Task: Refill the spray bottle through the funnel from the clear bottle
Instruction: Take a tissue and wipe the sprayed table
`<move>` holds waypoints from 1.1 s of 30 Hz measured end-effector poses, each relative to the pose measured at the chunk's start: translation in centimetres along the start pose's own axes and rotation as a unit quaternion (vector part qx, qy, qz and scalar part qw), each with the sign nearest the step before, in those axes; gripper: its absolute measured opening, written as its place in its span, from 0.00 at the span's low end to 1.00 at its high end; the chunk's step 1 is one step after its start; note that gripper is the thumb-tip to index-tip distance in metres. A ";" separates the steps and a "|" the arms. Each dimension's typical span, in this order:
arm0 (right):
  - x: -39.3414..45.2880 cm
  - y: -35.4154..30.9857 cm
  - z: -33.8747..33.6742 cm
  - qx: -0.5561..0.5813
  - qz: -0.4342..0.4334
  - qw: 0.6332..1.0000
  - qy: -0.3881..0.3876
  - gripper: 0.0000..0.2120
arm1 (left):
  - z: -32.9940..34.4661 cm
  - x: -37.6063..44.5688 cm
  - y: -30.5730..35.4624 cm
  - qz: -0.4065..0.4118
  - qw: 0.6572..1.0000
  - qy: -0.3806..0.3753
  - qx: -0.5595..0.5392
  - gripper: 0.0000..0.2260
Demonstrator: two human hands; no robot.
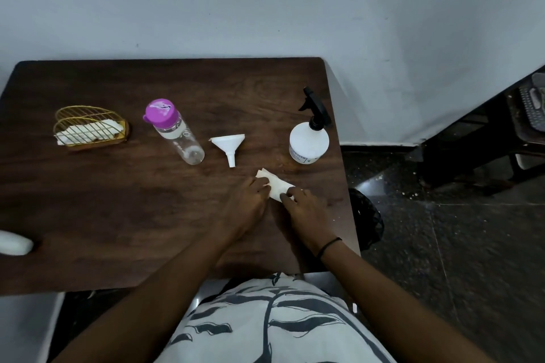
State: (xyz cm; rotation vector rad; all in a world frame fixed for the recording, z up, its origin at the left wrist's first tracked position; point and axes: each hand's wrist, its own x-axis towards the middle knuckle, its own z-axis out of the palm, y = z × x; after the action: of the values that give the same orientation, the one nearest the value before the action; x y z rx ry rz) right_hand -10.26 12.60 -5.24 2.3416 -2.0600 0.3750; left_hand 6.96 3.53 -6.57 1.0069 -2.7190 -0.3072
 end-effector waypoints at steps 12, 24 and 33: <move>5.6 0.4 1.0 -0.053 0.104 0.992 -0.051 0.14 | -1.1 5.7 -0.7 -0.031 0.996 -0.081 0.025 0.20; 4.3 -2.9 2.0 -0.047 0.003 0.999 -0.014 0.16 | -1.1 0.7 -1.8 -0.041 0.997 -0.047 0.044 0.20; 6.7 -3.5 2.5 -0.012 0.088 0.989 -0.119 0.17 | -2.4 2.2 -2.4 -0.053 0.995 -0.081 0.012 0.24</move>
State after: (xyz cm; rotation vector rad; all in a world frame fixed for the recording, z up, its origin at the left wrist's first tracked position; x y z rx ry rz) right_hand -5.66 6.14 -5.91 2.2969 -2.3685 0.0708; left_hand 7.45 -0.01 -4.66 1.1839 -2.8230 -0.3906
